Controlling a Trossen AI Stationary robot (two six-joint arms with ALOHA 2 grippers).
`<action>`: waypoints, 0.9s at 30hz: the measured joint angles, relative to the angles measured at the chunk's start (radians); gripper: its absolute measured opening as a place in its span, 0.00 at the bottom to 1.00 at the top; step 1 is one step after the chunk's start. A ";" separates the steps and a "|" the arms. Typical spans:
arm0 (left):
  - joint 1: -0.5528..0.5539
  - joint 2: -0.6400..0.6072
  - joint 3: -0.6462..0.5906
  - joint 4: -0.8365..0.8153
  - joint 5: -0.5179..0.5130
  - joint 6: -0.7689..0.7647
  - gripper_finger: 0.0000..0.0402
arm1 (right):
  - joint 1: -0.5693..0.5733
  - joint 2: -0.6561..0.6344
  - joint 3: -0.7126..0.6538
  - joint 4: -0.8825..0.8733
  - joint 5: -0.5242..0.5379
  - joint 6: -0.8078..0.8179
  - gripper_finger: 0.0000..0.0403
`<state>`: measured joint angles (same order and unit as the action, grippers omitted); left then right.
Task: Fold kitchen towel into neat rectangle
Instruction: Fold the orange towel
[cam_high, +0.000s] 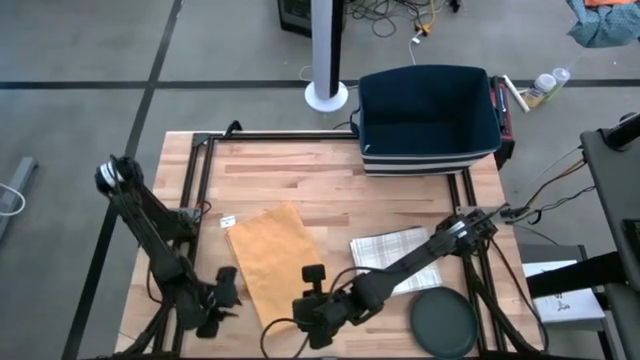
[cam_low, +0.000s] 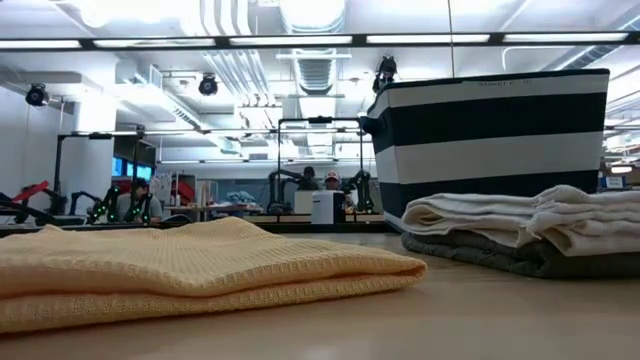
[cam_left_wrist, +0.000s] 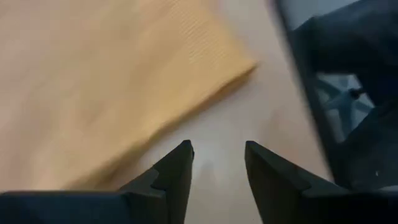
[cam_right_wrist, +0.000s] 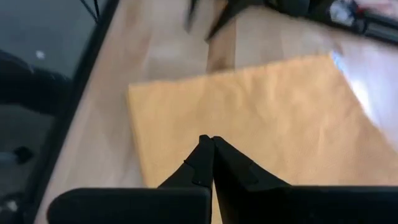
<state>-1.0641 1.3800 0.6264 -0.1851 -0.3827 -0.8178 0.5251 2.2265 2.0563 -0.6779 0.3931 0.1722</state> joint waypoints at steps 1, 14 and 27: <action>0.000 0.033 0.001 0.059 -0.004 0.046 0.38 | 0.000 -0.002 -0.015 0.007 0.000 0.001 0.00; 0.013 0.425 0.375 -0.028 -0.179 0.462 0.60 | 0.032 -0.109 -0.235 0.032 0.090 0.177 0.00; 0.014 0.570 0.496 -0.192 -0.180 0.454 0.52 | 0.051 -0.120 -0.294 0.075 0.105 0.282 0.00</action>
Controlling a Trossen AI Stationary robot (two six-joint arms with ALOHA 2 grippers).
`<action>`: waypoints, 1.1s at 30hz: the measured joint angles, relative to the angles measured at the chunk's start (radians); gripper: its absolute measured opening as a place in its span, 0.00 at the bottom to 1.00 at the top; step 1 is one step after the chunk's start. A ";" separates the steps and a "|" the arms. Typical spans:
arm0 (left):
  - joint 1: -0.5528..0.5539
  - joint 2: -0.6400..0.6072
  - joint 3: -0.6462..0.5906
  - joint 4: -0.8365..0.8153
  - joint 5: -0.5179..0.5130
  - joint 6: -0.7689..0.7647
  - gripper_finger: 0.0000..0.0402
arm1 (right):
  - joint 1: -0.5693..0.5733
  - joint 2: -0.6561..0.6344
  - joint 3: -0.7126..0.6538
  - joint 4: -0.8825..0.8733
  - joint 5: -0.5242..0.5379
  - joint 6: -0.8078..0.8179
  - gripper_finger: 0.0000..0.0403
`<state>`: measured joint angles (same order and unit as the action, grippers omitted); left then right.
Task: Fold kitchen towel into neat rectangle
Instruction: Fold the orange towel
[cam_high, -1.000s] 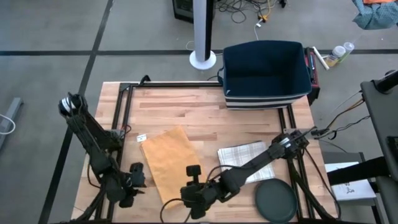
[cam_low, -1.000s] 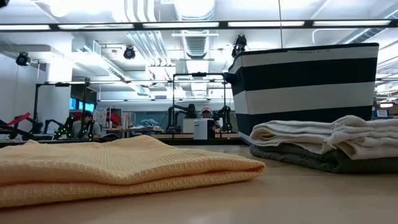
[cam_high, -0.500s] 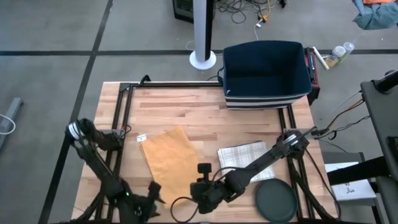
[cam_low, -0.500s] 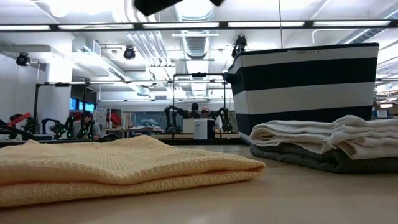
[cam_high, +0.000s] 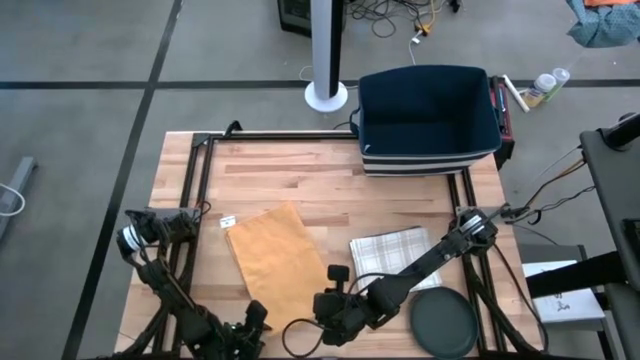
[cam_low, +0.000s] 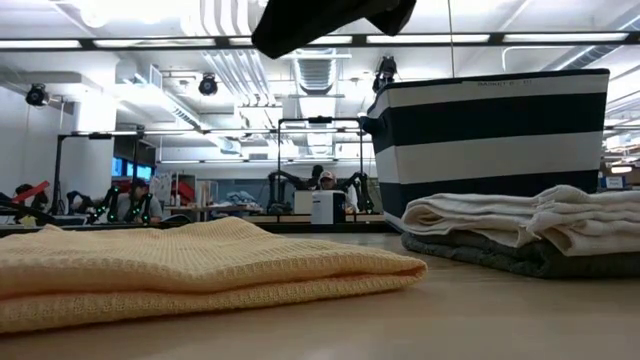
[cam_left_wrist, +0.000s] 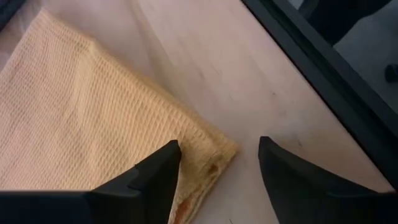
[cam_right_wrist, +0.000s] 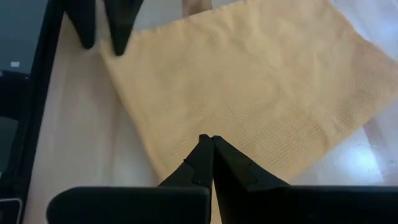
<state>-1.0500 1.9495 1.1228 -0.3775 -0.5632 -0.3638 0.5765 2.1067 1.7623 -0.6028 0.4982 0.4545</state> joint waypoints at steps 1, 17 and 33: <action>0.000 -0.002 -0.001 -0.001 0.001 -0.004 0.52 | 0.000 0.000 0.000 0.006 0.000 0.001 0.00; 0.007 0.038 -0.075 0.138 -0.060 -0.117 0.43 | 0.011 0.003 -0.003 0.031 0.011 0.047 0.00; -0.009 -0.022 -0.094 0.105 0.029 -0.357 0.04 | 0.021 0.011 -0.007 -0.155 -0.064 0.129 0.01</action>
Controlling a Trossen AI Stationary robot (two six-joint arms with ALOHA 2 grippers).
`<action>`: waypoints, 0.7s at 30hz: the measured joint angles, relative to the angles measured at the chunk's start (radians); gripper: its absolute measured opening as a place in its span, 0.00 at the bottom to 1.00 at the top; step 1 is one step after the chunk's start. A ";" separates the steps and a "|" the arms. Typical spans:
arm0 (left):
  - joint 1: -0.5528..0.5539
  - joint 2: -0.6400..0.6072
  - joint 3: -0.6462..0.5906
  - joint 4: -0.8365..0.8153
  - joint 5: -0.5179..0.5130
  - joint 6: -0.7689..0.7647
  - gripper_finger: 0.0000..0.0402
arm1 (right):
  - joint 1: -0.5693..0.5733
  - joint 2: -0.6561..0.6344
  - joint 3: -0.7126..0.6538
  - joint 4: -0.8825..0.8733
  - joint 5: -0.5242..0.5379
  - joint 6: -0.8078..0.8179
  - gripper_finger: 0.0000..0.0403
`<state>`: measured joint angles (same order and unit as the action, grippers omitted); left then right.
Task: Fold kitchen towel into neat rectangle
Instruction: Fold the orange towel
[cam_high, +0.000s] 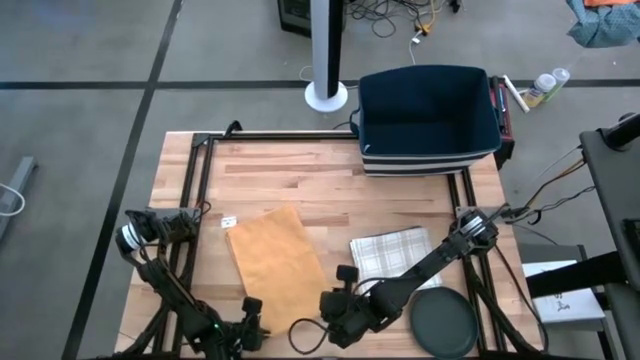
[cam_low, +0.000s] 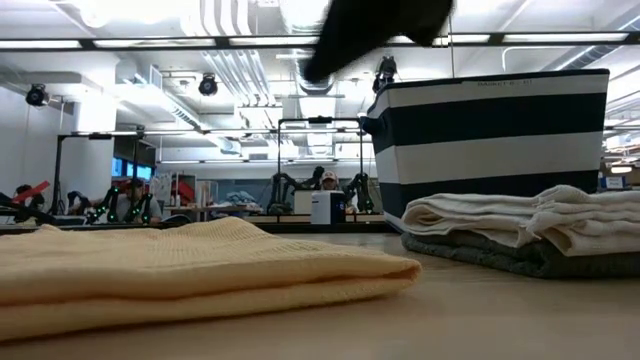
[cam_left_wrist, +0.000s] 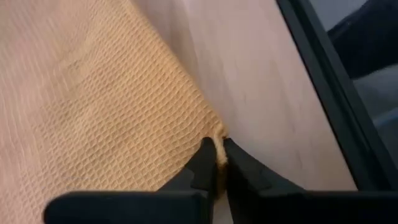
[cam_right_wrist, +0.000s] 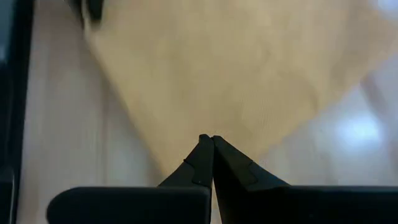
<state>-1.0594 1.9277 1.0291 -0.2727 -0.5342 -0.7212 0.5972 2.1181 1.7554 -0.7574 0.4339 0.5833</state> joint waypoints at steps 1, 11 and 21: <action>-0.003 -0.018 -0.003 -0.016 0.023 -0.005 0.05 | 0.000 0.011 0.000 -0.014 -0.036 -0.005 0.02; -0.007 -0.134 -0.026 -0.110 0.090 -0.119 0.03 | -0.011 0.117 -0.006 0.002 -0.170 -0.356 0.28; -0.008 -0.143 -0.047 -0.122 0.100 -0.179 0.02 | -0.051 0.124 -0.006 0.095 -0.163 -0.711 0.43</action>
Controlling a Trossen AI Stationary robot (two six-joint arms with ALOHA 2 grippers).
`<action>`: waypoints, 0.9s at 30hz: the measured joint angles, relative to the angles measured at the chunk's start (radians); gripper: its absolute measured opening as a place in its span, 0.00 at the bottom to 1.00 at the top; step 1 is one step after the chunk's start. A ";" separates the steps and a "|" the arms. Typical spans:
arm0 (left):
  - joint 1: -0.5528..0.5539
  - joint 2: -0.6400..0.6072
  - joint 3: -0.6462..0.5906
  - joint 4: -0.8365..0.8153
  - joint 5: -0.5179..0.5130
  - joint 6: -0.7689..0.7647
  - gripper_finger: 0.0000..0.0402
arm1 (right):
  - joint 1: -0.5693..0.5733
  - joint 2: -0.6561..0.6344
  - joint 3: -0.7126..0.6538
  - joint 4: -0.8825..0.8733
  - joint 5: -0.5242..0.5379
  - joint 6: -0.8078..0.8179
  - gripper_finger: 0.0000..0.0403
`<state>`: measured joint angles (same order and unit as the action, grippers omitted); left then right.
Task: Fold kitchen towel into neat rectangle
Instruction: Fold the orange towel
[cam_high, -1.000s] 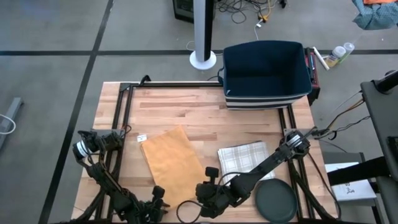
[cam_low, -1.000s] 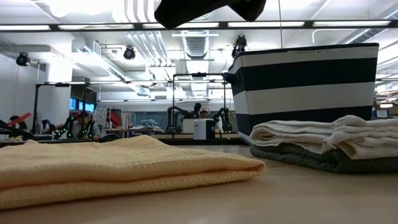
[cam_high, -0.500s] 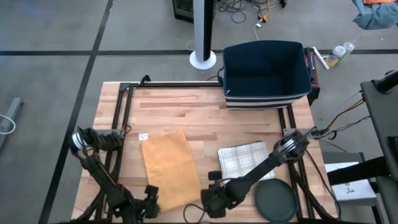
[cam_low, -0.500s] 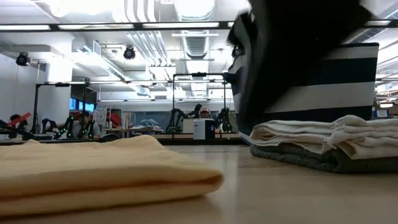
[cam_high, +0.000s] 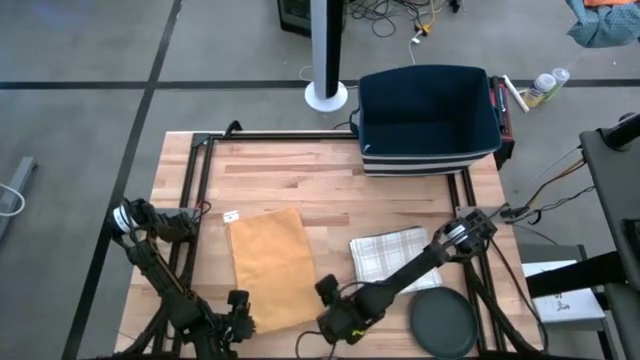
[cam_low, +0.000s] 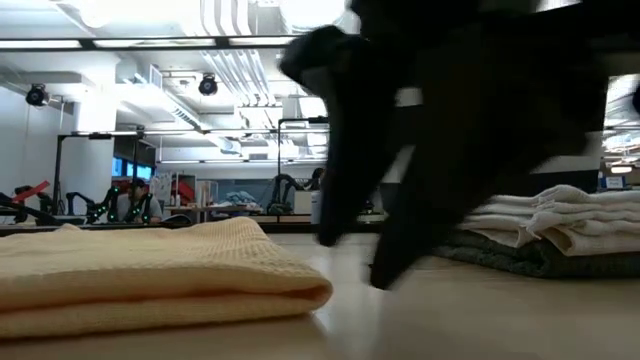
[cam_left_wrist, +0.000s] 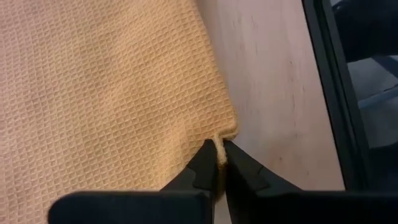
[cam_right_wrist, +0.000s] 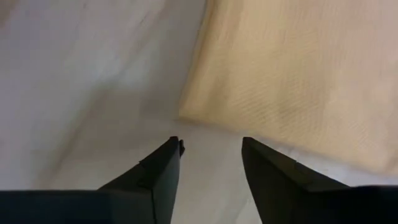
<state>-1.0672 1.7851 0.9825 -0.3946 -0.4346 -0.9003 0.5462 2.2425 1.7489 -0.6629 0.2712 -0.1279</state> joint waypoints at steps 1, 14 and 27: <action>0.000 0.000 0.000 0.000 0.002 -0.001 0.02 | -0.008 0.000 0.000 0.009 -0.001 -0.016 0.43; 0.001 -0.001 0.000 -0.006 0.003 -0.026 0.02 | -0.065 0.005 -0.001 -0.031 -0.141 -0.164 0.44; 0.004 -0.002 0.002 -0.004 0.020 -0.023 0.02 | -0.004 0.043 0.001 0.120 -0.039 -0.521 0.44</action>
<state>-1.0630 1.7832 0.9840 -0.3984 -0.4144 -0.9229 0.5427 2.2860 1.7501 -0.5433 0.2323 -0.6490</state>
